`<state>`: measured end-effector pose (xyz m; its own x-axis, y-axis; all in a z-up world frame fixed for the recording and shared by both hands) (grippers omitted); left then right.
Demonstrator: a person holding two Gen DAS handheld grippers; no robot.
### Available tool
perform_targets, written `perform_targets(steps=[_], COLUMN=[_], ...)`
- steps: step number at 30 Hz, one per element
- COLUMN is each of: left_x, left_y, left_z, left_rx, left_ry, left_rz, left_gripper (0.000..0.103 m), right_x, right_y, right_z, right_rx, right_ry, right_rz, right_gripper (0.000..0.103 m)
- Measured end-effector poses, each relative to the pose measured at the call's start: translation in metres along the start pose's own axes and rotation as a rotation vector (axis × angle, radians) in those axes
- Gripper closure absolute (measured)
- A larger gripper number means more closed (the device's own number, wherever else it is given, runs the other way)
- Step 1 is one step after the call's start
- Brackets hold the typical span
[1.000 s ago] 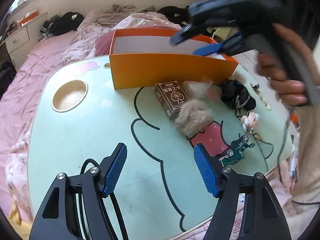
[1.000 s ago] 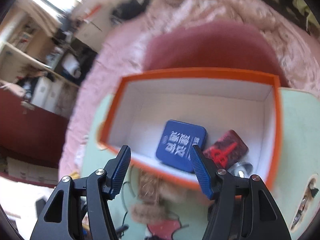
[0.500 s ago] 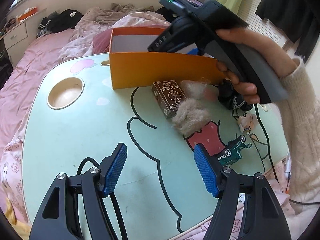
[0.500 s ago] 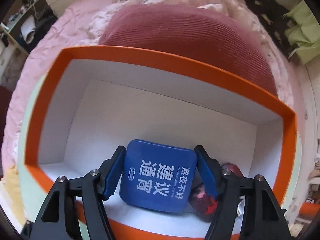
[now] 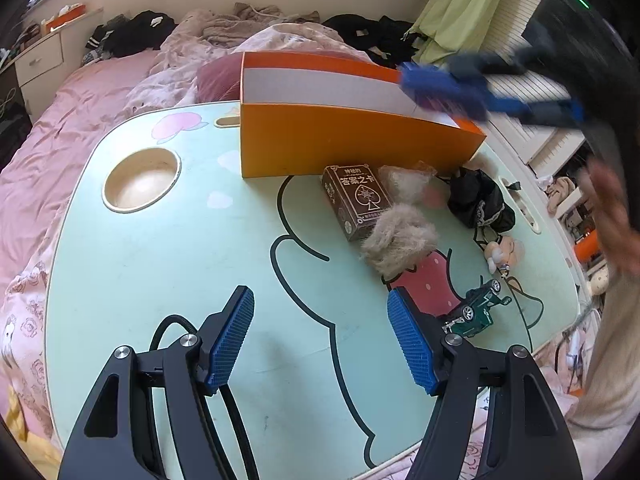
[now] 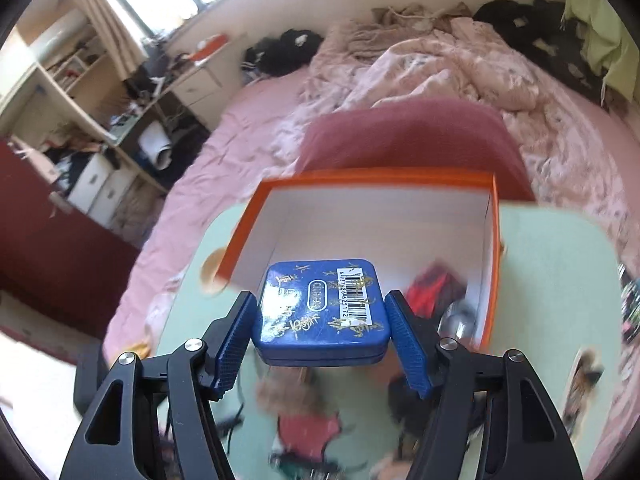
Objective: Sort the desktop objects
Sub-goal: 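Grasp the blue tin in the orange box with the right gripper, set it on the table, then grasp the red case in the orange box with the left gripper, set it on the table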
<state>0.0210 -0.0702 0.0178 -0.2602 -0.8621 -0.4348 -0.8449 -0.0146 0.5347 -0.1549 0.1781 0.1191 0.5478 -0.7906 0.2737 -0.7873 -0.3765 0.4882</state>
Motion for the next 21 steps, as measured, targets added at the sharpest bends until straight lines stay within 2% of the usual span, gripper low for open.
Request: perform_targets(steps=[3, 6, 9, 13, 16, 18, 21], left_x=[0.001, 0.002, 0.001, -0.002, -0.006, -0.012, -0.027], left_y=[0.000, 0.001, 0.003, 0.012, 0.028, 0.046, 0.078], left_z=[0.000, 0.000, 0.001, -0.003, -0.010, -0.017, -0.016], left_rx=[0.002, 0.001, 0.004, -0.005, -0.019, -0.043, -0.044], left_ry=[0.003, 0.002, 0.003, 0.006, 0.010, 0.015, 0.032], left_rz=[-0.001, -0.007, -0.006, -0.009, 0.000, 0.022, 0.063], left_gripper=[0.033, 0.033, 0.033, 0.033, 0.033, 0.033, 0.033], right_x=[0.000, -0.002, -0.005, -0.003, -0.004, -0.006, -0.013], right_y=[-0.034, -0.056, -0.068, -0.078, -0.092, -0.102, -0.117], right_z=[0.007, 0.024, 0.040, 0.036, 0.020, 0.010, -0.005], right_rx=[0.020, 0.036, 0.057, -0.005, -0.078, -0.121, -0.171], right_ry=[0.030, -0.031, -0.035, -0.073, -0.051, -0.043, -0.034], right_rz=[0.023, 0.006, 0.015, 0.002, 0.008, 0.020, 0.054], right_gripper=[0.038, 0.038, 0.037, 0.037, 0.036, 0.030, 0.030])
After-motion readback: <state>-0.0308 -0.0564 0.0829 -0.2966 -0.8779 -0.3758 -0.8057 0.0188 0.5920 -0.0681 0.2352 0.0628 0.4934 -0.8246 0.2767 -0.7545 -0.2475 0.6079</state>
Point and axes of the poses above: each gripper's, at about its wrist camera, not at the fingertips, and z roughly the way its jaws point, x to its left, y to its top, the point moved 1 cm from there along z, roughly the way its jaws point, and after that the axes turned 14 degrees about -y, right-handed, at the moved point
